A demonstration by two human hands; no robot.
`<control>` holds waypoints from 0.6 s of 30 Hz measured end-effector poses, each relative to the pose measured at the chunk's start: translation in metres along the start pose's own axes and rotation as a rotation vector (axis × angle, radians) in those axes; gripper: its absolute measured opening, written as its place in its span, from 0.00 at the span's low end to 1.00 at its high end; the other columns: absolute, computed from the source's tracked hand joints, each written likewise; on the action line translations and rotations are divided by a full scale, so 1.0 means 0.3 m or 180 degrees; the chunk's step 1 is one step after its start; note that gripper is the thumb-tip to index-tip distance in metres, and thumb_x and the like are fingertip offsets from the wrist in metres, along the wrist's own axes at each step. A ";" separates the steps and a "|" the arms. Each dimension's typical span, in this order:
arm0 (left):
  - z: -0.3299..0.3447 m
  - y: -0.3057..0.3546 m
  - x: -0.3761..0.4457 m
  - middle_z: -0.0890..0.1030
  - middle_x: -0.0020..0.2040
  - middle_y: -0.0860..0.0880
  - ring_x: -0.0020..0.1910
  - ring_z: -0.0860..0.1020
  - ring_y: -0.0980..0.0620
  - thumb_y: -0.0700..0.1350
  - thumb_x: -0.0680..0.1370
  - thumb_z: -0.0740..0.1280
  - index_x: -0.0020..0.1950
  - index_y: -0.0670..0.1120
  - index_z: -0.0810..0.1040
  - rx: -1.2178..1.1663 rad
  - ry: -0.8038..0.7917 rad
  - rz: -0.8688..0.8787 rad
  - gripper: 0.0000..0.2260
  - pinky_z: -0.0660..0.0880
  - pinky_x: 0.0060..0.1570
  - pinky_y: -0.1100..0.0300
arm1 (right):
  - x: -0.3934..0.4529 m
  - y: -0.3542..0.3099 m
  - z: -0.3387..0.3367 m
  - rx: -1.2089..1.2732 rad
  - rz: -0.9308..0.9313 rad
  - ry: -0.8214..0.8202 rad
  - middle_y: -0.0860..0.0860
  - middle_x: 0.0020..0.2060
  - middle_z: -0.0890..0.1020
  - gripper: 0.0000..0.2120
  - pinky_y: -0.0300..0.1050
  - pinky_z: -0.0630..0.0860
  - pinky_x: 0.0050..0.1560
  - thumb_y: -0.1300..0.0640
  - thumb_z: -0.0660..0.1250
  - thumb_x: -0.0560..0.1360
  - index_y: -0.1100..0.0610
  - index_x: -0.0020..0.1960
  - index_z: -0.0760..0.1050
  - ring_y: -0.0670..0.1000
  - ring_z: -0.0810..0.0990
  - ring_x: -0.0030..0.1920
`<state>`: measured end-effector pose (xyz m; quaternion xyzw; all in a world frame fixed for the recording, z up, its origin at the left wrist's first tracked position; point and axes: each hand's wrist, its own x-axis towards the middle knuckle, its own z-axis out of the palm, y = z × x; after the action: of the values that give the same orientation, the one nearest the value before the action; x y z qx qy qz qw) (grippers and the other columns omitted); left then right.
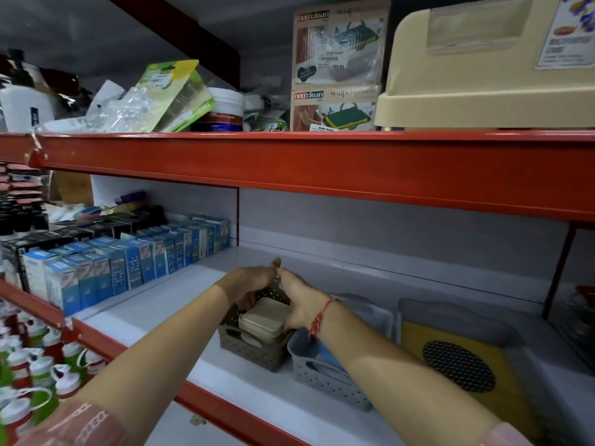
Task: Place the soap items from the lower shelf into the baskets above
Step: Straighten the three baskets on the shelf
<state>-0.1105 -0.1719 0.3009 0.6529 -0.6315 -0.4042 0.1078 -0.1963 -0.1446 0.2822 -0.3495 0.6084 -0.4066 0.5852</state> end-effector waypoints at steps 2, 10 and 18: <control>-0.008 -0.004 0.015 0.68 0.70 0.32 0.67 0.70 0.36 0.67 0.77 0.41 0.75 0.38 0.57 0.0040 0.0089 -0.0041 0.39 0.67 0.68 0.47 | 0.021 0.008 -0.011 0.0283 0.0056 0.0014 0.59 0.70 0.69 0.33 0.57 0.71 0.69 0.43 0.61 0.75 0.58 0.75 0.61 0.61 0.71 0.68; -0.027 -0.018 0.016 0.72 0.67 0.33 0.65 0.73 0.37 0.67 0.77 0.42 0.73 0.36 0.61 -0.0235 0.0167 -0.0086 0.39 0.70 0.64 0.47 | 0.022 0.014 -0.060 0.0873 0.0237 -0.0266 0.62 0.64 0.74 0.24 0.58 0.76 0.64 0.46 0.58 0.78 0.60 0.67 0.67 0.63 0.77 0.62; -0.009 -0.063 -0.046 0.78 0.62 0.41 0.60 0.75 0.44 0.54 0.82 0.52 0.62 0.42 0.75 0.0755 0.1061 0.1526 0.21 0.68 0.56 0.56 | -0.206 0.022 -0.153 -0.0167 -0.0783 -0.0380 0.60 0.59 0.80 0.13 0.48 0.78 0.61 0.55 0.56 0.83 0.60 0.62 0.72 0.52 0.84 0.49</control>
<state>-0.0932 -0.1569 0.2958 0.5507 -0.7838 -0.1781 0.2252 -0.2375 -0.0822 0.3019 -0.4602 0.5355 -0.4377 0.5567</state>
